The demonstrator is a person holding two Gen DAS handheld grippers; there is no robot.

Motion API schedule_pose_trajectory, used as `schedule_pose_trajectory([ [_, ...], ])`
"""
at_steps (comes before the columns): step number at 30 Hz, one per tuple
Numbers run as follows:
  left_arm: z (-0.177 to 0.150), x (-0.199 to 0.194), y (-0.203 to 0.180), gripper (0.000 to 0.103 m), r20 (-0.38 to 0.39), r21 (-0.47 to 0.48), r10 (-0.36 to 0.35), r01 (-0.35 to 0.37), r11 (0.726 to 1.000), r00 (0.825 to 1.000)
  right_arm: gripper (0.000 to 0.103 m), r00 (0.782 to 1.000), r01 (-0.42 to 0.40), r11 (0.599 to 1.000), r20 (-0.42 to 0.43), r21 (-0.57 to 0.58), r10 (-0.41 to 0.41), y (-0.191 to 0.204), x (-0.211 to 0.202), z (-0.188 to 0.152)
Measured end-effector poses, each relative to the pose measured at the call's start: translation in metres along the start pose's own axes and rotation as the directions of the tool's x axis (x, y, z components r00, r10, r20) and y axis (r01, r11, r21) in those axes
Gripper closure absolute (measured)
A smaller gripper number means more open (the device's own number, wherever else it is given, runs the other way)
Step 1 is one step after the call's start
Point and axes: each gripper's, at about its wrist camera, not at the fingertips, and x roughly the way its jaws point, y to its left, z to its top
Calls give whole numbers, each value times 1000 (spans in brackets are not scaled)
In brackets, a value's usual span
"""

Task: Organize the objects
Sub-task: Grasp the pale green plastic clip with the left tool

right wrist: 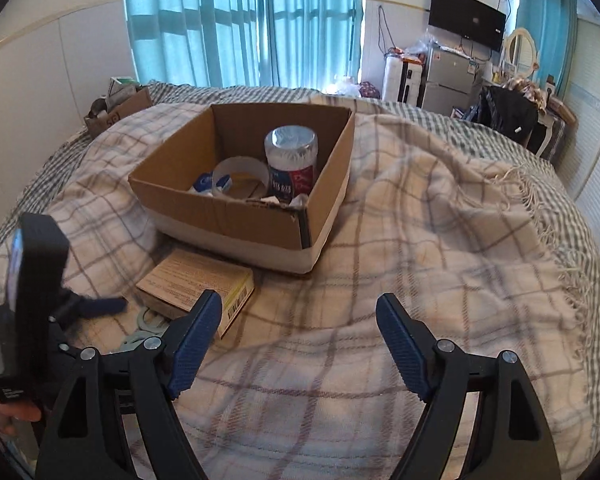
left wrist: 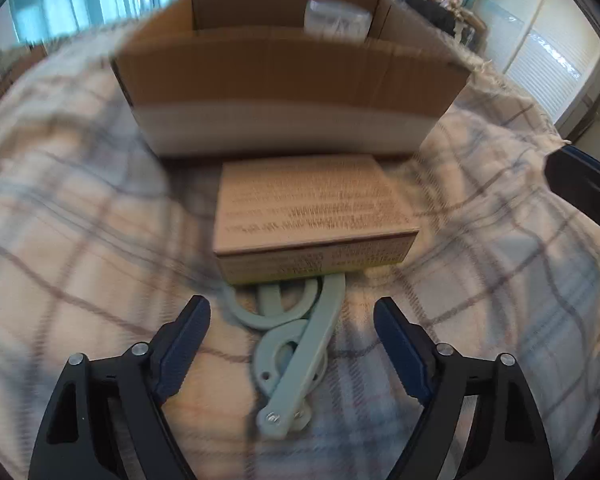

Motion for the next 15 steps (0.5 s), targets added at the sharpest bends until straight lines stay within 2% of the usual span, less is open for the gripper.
schedule_pose_trajectory([
  [4,1,19,-18,22,-20,76,69,-67,995,997,24,1000,-25,999,-7,23,25,-4,6,-4],
  [5,0,22,-20,31,-16,86,79,-77,993,997,24,1000,-28,999,-8,27,29,-4,6,-4],
  [6,0,23,-20,46,-18,85,77,-75,994,997,24,999,-33,999,-7,32,33,-5,6,-4],
  [11,-11,3,-16,80,-6,58,11,-11,998,1000,24,1000,-23,999,-1,43,23,-4,0,-8],
  [15,-26,-29,-22,83,42,102,-9,4,995,999,24,1000,-18,999,13,51,17,0,-11,-10],
])
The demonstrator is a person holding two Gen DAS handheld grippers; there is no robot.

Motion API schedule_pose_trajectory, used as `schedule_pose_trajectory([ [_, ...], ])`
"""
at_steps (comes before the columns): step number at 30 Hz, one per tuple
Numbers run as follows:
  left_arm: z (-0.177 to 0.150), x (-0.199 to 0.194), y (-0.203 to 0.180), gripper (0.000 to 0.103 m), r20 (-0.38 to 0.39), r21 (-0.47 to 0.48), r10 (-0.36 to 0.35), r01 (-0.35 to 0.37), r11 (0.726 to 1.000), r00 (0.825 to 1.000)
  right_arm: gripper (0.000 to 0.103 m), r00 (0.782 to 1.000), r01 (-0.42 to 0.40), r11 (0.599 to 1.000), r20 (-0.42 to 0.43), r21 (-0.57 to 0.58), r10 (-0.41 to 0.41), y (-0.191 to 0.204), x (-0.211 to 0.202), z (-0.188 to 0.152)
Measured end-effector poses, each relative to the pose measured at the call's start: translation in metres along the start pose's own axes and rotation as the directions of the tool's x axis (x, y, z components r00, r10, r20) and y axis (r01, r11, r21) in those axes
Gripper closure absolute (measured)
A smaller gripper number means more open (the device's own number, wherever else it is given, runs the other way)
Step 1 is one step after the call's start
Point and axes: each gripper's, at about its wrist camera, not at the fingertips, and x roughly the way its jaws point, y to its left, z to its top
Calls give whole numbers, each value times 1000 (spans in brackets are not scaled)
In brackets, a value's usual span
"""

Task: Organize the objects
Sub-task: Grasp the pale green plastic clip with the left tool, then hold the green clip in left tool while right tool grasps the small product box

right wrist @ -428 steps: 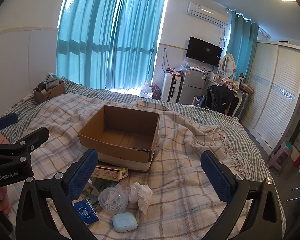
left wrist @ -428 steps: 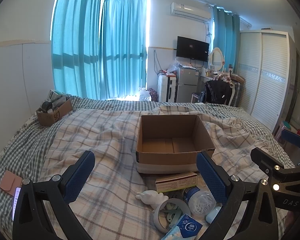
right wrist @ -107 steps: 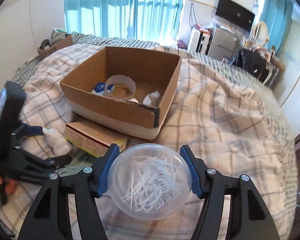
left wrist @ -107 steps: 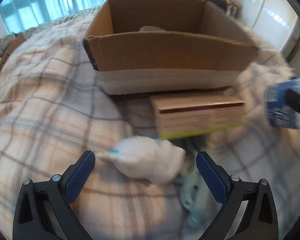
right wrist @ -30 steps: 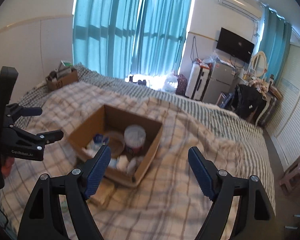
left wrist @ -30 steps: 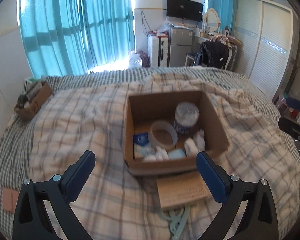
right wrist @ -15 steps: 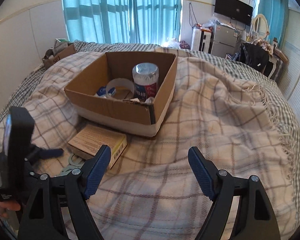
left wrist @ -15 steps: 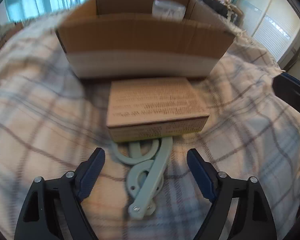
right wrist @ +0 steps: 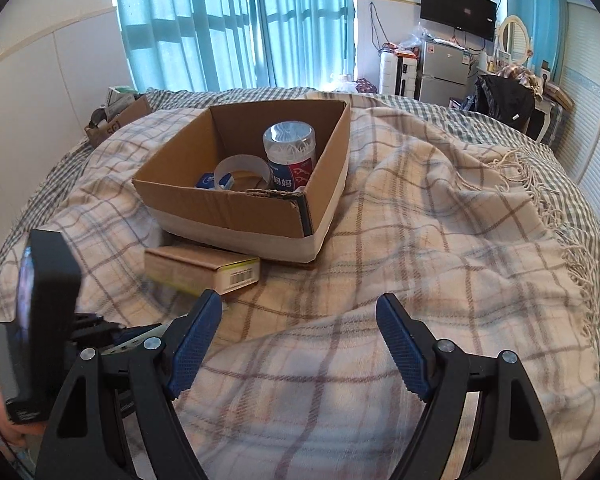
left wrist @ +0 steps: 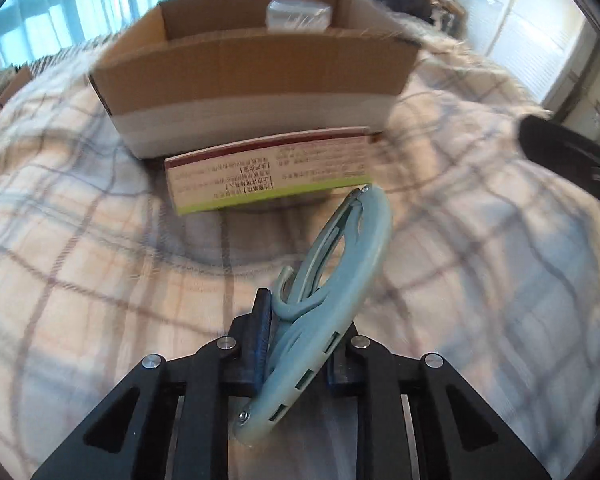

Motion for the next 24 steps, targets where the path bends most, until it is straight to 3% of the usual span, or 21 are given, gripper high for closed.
schedule_pose_trajectory([
  [5,-9,-50,5,86,105,9,-8,7,1000,994,24,1000,16,1000,13,-13,-16,10,-16,-3],
  [7,2,-62,18,86,135,-8,-10,11,1000,991,24,1000,22,1000,18,-18,-22,15,-22,-4],
  [14,18,-87,68,86,211,-121,106,-82,989,972,24,999,43,994,-4,-100,-44,41,-22,-3],
  [17,27,-90,88,86,228,-153,167,-134,979,959,24,998,38,990,-42,-135,-44,56,-7,-3],
  [20,35,-90,106,86,239,-172,182,-143,975,954,24,994,26,988,-99,-155,-41,70,17,-2],
  [24,48,-81,119,86,243,-181,183,-141,973,952,24,983,12,995,-181,-98,-30,73,56,7],
])
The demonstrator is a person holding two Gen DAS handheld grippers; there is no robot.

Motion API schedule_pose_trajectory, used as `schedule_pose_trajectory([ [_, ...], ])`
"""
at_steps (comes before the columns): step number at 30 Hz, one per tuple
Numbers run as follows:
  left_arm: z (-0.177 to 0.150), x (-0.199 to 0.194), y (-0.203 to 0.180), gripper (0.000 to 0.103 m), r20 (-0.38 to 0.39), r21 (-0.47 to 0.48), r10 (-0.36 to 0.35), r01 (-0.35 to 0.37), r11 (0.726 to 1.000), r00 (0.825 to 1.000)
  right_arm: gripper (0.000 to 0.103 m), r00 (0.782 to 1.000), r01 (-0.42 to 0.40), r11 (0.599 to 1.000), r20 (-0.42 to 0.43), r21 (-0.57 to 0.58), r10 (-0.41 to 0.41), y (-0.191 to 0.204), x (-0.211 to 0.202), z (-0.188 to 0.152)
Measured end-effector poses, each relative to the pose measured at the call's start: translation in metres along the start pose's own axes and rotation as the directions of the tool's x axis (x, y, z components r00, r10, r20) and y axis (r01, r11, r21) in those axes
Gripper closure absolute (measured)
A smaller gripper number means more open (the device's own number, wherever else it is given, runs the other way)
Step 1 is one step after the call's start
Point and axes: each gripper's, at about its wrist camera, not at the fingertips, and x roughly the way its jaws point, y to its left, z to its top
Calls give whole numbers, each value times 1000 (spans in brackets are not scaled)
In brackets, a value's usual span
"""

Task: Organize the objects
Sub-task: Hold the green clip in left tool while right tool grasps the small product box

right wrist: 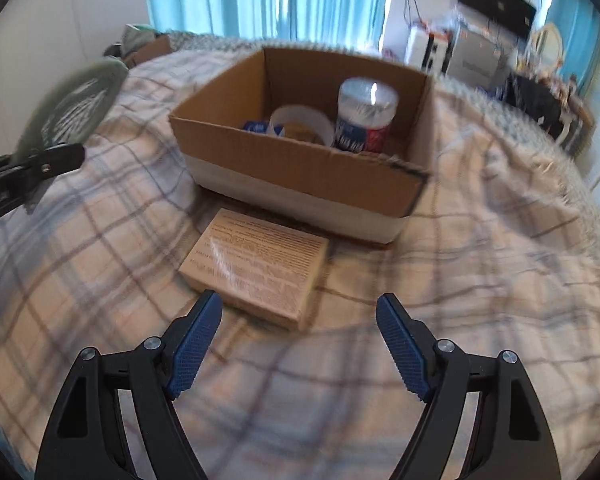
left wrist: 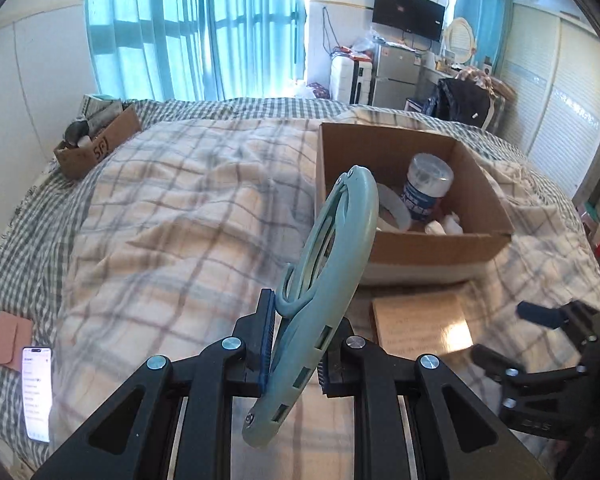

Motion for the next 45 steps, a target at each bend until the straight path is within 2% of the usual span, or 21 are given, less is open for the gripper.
schedule_pose_trajectory([
  [3,3,12,3,86,-3,-2,1,-1,1000,1000,24,999,2,998,-54,66,1,-2,30,14],
  [6,-3,27,8,86,-25,-15,-24,23,1000,999,24,989,21,994,-145,109,-5,-4,63,15],
  [7,-6,30,11,86,-32,-24,-35,35,999,999,24,986,4,991,-168,134,19,-6,72,12],
  [10,-17,43,18,86,-66,-54,-93,90,994,993,11,971,-76,962,-198,262,131,-21,90,7],
  [13,-21,43,19,86,-63,-61,-115,111,992,991,1,964,-100,948,-205,301,167,-22,101,7],
  [17,-24,33,16,86,-35,-53,-120,118,992,992,3,964,-121,955,-198,269,178,-6,98,9],
  [19,-26,29,18,86,-27,-66,-120,118,991,992,8,969,-119,971,-191,207,159,12,90,8],
  [21,-27,28,22,86,-23,-86,-123,121,989,992,18,982,-64,987,-165,150,89,22,77,9],
  [23,-27,26,24,86,-22,-98,-127,124,987,992,42,993,-27,992,-114,121,40,25,57,11],
  [26,-28,20,25,86,-15,-99,-125,123,987,992,60,996,-65,988,-50,139,73,20,28,13],
  [30,-32,12,19,86,-17,-80,-109,108,991,994,67,989,-149,980,11,130,149,33,3,16],
  [33,-34,8,18,86,-20,-73,-96,94,993,995,69,973,-228,967,-4,117,230,49,9,19],
  [36,-36,6,22,86,-29,-74,-90,88,993,995,71,984,-178,981,29,78,176,64,11,19],
  [39,-35,3,23,86,-34,-77,-100,98,992,994,72,985,-160,986,79,56,155,59,-6,24],
  [41,-33,-1,19,86,-30,-69,-110,108,992,993,74,985,-113,993,135,20,109,53,-27,23],
  [42,-30,-5,15,86,-25,-63,-129,127,990,991,74,982,-91,996,167,6,88,57,-36,23],
  [45,-18,-11,5,86,-19,-62,-187,186,981,982,74,964,-84,996,256,18,76,33,-73,39],
])
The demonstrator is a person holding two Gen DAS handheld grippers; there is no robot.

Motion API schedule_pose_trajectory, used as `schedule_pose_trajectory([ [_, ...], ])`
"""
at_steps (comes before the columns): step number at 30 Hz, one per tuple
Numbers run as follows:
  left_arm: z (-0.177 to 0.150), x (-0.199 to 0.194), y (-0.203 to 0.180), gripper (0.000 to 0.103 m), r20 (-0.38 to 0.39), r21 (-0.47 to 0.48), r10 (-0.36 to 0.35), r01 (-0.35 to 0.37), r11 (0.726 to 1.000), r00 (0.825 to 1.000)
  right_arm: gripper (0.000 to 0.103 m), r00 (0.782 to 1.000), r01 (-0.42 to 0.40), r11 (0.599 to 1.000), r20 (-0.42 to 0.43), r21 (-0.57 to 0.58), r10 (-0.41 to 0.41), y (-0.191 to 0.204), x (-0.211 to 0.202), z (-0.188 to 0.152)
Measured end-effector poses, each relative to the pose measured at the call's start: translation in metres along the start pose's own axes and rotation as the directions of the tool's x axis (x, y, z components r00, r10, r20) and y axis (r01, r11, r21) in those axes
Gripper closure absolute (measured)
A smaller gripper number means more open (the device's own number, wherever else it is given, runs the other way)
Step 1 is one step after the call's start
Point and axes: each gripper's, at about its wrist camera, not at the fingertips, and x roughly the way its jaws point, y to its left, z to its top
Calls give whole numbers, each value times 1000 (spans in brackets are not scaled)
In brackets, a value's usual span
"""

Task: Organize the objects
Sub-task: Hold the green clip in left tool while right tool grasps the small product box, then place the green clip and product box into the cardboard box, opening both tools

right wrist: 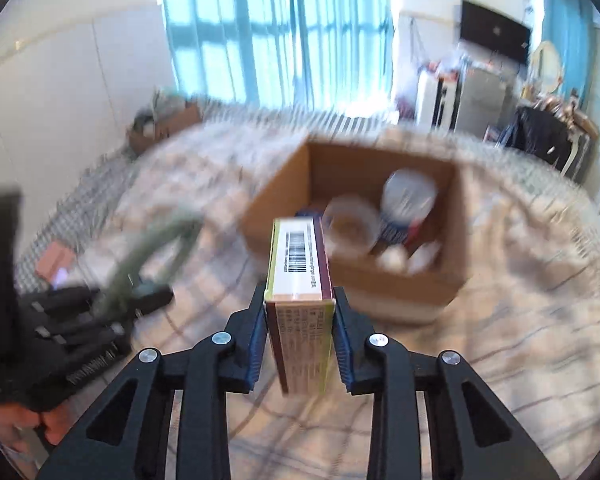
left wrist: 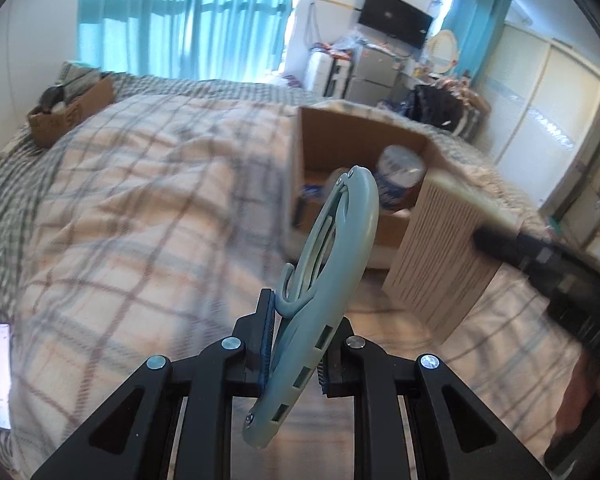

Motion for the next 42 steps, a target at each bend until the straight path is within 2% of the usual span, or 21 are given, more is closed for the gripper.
schedule_pose_trajectory([
  [4,29,-1,-19,86,13,11,-22,22,1000,1000,74,993,15,1000,115,-14,-13,-18,-34,41],
  [9,79,9,-46,86,46,46,-35,33,998,998,74,985,8,1000,170,-22,-5,-40,-38,85],
  [12,101,25,-56,85,46,55,-26,23,998,999,74,988,7,1000,153,-24,-3,-53,-24,101],
  [16,124,61,-62,85,10,54,-25,24,998,1000,74,993,-81,997,84,12,79,-74,11,108],
  [18,129,79,-63,85,-7,51,-9,10,999,1000,74,994,-99,995,48,20,98,-83,30,107],
  [21,130,111,-62,85,-51,44,1,1,999,999,74,992,-126,991,-16,41,126,-96,65,103],
  [27,121,155,-57,85,-122,42,31,-26,999,992,72,988,-140,986,-45,89,144,-118,105,90],
  [28,121,158,-57,84,-125,45,39,-34,998,991,71,987,-149,983,-41,109,154,-123,107,89],
  [29,121,160,-59,83,-127,48,45,-39,998,991,65,986,-156,980,-33,121,161,-127,108,88],
  [31,122,159,-62,77,-123,52,45,-38,998,991,55,987,-154,978,-12,141,157,-134,102,89],
  [32,123,156,-65,69,-118,52,38,-32,998,992,54,989,-147,978,1,146,148,-134,99,90],
  [33,125,151,-68,56,-108,54,36,-30,998,994,54,991,-137,979,12,150,137,-137,93,91],
  [35,130,139,-73,45,-73,64,50,-46,997,996,54,993,-117,982,25,151,114,-140,83,94],
  [39,142,100,-85,43,5,120,90,-90,989,996,52,998,-25,991,67,129,17,-141,44,102],
  [40,145,89,-86,39,29,122,94,-97,988,995,51,997,-4,992,80,123,-6,-140,31,104],
  [42,149,65,-87,22,80,113,87,-96,989,993,48,993,32,993,106,116,-44,-138,9,108],
])
